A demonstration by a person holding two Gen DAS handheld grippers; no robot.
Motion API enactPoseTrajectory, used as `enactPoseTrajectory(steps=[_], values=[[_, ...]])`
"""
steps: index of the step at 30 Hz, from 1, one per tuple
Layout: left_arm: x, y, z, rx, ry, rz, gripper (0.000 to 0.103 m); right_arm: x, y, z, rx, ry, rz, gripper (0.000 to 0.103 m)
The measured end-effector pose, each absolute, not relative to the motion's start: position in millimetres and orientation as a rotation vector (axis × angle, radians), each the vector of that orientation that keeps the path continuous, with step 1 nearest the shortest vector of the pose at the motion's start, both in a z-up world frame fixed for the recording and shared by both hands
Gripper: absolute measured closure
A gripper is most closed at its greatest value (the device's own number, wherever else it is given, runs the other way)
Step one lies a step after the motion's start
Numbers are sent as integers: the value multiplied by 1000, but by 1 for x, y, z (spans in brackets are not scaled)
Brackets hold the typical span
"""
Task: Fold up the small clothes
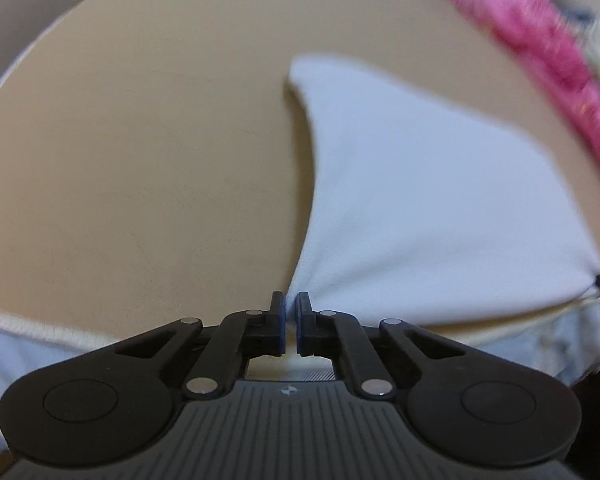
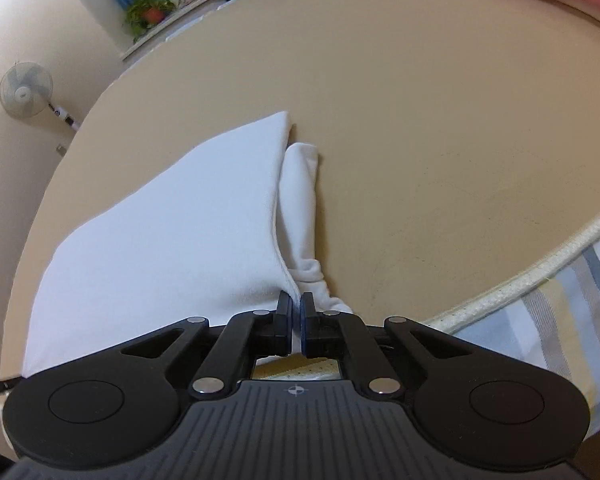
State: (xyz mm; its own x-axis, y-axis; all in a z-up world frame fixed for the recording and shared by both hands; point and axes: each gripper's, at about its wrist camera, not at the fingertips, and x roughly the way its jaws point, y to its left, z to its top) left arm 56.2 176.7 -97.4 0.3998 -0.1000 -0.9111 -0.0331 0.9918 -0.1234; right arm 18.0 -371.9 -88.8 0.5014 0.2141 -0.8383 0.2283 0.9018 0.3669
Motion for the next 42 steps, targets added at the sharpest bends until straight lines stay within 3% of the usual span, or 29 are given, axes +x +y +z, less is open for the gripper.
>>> enactPoseTrajectory(steps=[3,6,8,12,18,21,27,30,32,40,42], values=[[58,171,-101,-87,1177,-36,94,24,-363,-107,396,1177,-14,99],[48,168,-81,-54,1063,-20,69,19,-356,-90,317,1085,-27,91],[44,162,-69,-10,982,-20,68,11,-347,-72,247,972,-22,83],[42,149,-67,55,945,-34,69,11,-336,-60,199,852,38,81],[42,128,-72,87,943,-33,69,39,-341,-88,207,992,18,80],[46,127,-74,75,947,-36,69,46,-338,-106,150,1102,-3,73],[48,125,-77,74,957,-68,69,30,-333,-84,145,1004,-24,73],[59,127,-96,62,1064,-81,69,34,-337,-92,154,1027,-42,72],[67,130,-115,79,1162,-52,67,38,-337,-104,136,1098,-46,64],[58,145,-92,-15,1076,-36,68,26,-337,-80,158,947,-50,62],[59,146,-98,2,1112,-21,68,29,-337,-88,147,981,-60,61]])
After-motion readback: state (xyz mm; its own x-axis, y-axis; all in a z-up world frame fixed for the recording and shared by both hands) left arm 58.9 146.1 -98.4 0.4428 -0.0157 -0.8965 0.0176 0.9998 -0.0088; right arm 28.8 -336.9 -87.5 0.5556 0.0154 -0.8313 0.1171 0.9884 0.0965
